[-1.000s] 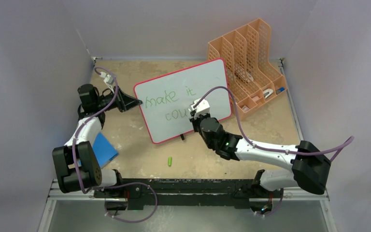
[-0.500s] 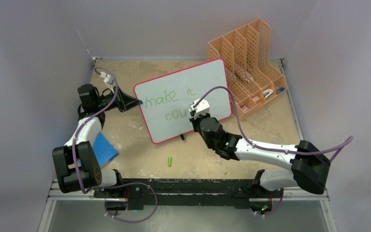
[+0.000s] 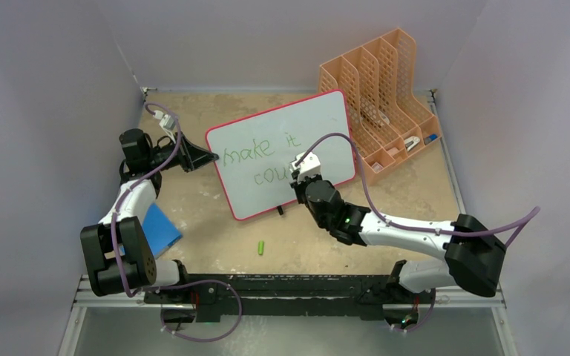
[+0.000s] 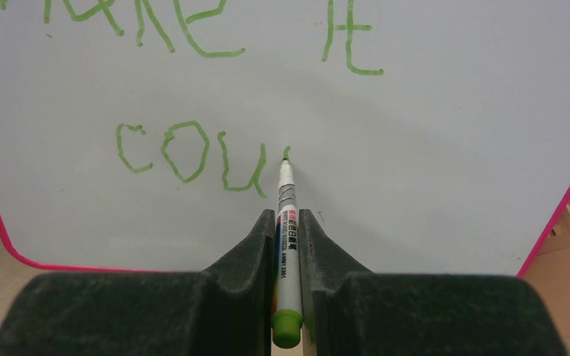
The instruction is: Write a sentence on the whiteboard
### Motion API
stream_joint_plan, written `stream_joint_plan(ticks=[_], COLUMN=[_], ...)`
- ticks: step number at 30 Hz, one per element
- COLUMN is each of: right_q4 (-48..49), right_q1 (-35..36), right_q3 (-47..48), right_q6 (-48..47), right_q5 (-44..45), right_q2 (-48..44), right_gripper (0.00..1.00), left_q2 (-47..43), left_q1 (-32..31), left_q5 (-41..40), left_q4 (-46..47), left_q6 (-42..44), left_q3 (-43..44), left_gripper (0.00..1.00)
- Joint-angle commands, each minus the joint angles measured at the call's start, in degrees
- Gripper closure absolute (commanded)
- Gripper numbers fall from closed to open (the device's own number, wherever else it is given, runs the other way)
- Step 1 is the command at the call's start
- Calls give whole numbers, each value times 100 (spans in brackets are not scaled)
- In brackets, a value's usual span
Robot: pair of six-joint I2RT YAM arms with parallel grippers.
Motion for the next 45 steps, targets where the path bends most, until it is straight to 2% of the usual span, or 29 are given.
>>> stream_joint_plan(ticks=[1,26,45], right_q4=[168,393,31], right_q1=[-42,-251,-350], right_q3=[194,185,-37], right_q6=[0,-58,322], right_q5=[81,312,309], right_q2=[21,-2,-232], right_gripper=[100,100,100], left_q2=[-103,-107,-103], left_q1=[-100,-105,-103], left_q5=[-26,-26,-33], left_q4=[-26,-25,-43], left_q6=[269,278,293], left_q3=[77,77,77], left_gripper=[100,100,100])
